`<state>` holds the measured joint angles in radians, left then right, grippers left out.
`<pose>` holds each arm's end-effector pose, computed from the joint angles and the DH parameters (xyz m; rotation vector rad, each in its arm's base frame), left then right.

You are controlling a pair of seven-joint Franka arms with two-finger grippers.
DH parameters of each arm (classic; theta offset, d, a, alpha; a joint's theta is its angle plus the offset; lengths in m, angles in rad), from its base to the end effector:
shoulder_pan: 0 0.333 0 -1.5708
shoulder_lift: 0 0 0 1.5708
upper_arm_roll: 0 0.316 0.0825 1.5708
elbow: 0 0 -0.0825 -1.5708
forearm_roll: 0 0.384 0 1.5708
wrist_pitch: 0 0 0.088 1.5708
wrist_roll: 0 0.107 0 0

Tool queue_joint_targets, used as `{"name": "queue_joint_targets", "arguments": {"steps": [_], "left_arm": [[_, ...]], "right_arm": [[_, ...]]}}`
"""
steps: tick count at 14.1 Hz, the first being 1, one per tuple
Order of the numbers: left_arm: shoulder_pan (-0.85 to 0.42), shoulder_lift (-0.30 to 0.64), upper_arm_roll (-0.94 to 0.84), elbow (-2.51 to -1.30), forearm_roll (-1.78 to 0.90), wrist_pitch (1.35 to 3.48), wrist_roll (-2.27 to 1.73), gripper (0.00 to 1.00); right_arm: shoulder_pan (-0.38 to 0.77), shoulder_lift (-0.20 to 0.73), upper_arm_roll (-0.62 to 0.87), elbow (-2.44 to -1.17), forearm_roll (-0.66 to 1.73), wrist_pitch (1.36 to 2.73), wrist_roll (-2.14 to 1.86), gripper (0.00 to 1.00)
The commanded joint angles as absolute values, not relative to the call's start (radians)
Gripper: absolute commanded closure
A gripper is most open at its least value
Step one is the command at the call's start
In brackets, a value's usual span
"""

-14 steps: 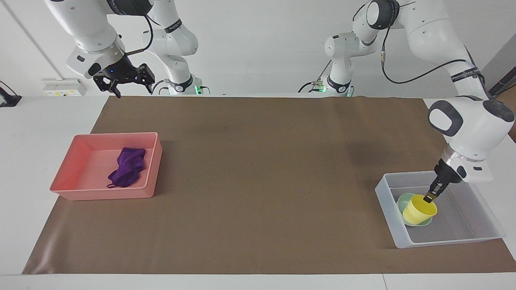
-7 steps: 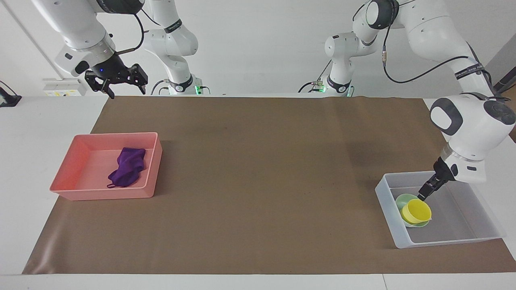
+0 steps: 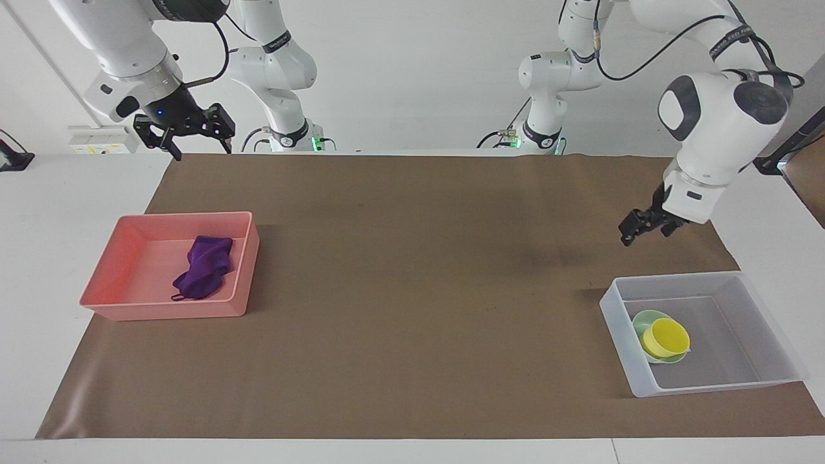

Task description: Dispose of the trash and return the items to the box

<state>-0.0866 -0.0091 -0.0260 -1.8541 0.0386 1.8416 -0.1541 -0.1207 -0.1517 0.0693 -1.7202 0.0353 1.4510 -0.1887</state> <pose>0.5561 -0.0598 0.5179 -3.1037 -0.0483 -0.0025 0.4923 -0.0185 0.6245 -3.0904 -0.2136 0.1768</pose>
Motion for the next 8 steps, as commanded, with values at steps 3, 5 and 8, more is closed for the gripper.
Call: {"name": "queue_joint_targets", "arguments": {"steps": [3,5,8], "left_arm": [[-0.087,-0.102,-0.011,-1.672,0.006,1.593,0.002,0.00],[-0.084,-0.042,-0.011,-1.559,-0.002,1.549,0.002,0.00],[-0.080,-0.034,-0.008,-1.552,0.005,1.551,0.002,0.00]], "right_arm": [[-0.037,-0.153,-0.001,-1.690,0.057,1.423,-0.148,0.00],[0.047,-0.152,-0.072,-1.690,0.051,1.431,-0.132,0.00],[0.101,-0.152,-0.110,-1.690,0.040,1.430,-0.130,0.00]]}}
